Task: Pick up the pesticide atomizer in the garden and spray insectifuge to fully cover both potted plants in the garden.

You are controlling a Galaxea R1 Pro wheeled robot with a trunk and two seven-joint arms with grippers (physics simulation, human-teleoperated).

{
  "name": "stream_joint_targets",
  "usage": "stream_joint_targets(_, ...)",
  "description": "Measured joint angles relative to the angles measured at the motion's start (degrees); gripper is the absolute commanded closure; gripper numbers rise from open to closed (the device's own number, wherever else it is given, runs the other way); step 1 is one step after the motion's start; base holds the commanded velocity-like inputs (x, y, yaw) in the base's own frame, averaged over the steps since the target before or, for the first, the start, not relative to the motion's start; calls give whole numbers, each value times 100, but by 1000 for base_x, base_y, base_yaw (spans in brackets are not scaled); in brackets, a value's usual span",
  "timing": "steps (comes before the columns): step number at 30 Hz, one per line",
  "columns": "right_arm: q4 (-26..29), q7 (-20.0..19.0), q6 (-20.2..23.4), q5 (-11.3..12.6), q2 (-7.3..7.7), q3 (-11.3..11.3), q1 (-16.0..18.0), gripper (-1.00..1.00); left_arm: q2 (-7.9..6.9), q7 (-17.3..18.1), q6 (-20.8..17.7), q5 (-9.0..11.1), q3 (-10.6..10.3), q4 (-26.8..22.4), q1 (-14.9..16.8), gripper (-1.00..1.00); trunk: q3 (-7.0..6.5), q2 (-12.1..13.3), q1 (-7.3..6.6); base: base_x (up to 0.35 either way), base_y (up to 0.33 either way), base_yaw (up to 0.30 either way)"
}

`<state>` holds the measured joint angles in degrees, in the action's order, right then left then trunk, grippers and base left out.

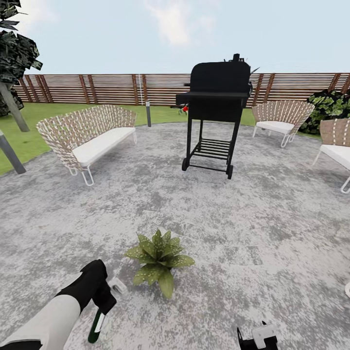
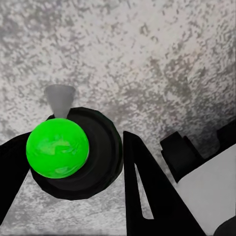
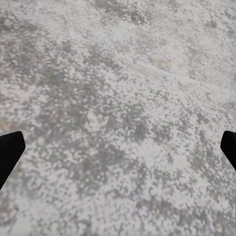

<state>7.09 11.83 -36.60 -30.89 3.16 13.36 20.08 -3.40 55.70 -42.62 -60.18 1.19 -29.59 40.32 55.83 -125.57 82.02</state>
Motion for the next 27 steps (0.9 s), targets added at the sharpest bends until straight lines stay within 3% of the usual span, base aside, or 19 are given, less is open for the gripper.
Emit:
stream_joint_targets(6,2,1,-1,4,0,1,0,-100,11,-75,-2,16,0,24,0,100,0,0,-1,52,-97,0)
stream_joint_targets(18,3,2,-1,4,1,-2,0,-100,56,-75,-1,24,0,8,0,100,0,0,-1,107,-280,2)
stream_joint_targets(27,1,1,0,4,-9,-4,0,-100,57,-74,-3,14,0,-3,0,100,0,0,0,2,-171,230)
